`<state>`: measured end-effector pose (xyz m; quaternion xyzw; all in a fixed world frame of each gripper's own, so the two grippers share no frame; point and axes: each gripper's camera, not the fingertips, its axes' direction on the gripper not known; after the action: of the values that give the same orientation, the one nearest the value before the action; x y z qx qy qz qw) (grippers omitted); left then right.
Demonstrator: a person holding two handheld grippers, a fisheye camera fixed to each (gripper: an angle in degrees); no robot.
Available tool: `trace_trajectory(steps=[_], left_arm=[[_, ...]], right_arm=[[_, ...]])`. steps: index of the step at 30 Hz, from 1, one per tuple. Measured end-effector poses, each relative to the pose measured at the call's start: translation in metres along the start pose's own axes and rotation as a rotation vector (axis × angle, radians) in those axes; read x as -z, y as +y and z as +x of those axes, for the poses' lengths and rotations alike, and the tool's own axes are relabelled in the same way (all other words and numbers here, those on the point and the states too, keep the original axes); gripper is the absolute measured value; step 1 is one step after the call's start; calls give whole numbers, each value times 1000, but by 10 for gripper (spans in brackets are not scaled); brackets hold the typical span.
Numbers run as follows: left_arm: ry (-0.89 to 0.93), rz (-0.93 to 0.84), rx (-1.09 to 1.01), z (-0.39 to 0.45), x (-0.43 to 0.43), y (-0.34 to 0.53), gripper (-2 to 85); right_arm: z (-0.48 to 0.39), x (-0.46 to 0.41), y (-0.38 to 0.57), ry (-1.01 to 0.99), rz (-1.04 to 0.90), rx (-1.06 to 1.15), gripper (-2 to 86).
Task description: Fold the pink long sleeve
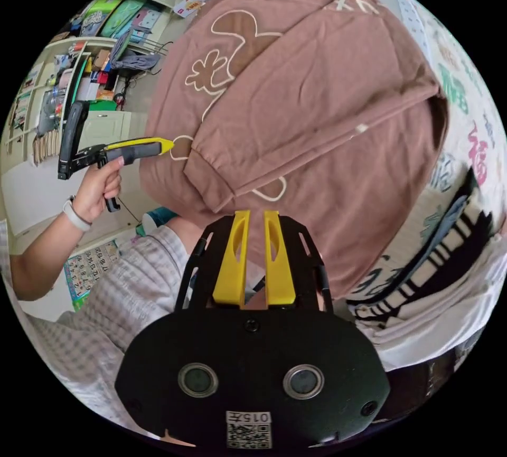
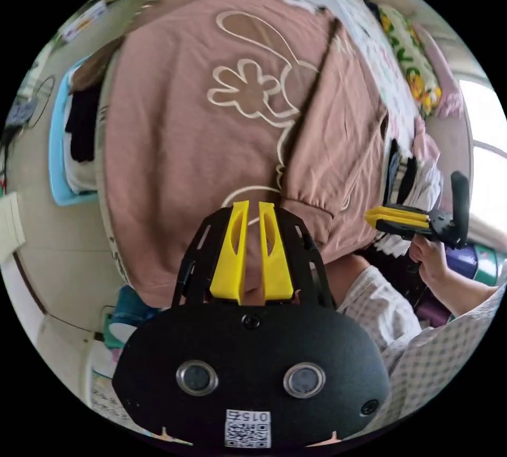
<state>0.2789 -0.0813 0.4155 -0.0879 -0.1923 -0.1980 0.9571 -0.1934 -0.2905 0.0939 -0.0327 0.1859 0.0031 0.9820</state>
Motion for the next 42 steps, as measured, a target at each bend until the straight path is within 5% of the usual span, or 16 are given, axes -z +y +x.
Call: trace_trajectory(steps=[11, 21, 32, 35, 42], left_arm=[[24, 196, 613, -108, -68, -307, 41], [86, -44, 784, -195, -273, -536, 90], [234, -68, 765, -215, -382, -626, 100], [211, -206, 720, -213, -394, -639, 60], [28, -72, 785, -227, -292, -613, 16]], right_arm=[[-228, -1, -40, 319, 524, 613, 69], [-353, -56, -132, 461, 628, 713, 94], [-394, -89, -153, 458, 556, 708, 78], [-391, -86, -149, 445, 559, 679, 53], [-350, -37, -117, 350, 706, 525, 42]])
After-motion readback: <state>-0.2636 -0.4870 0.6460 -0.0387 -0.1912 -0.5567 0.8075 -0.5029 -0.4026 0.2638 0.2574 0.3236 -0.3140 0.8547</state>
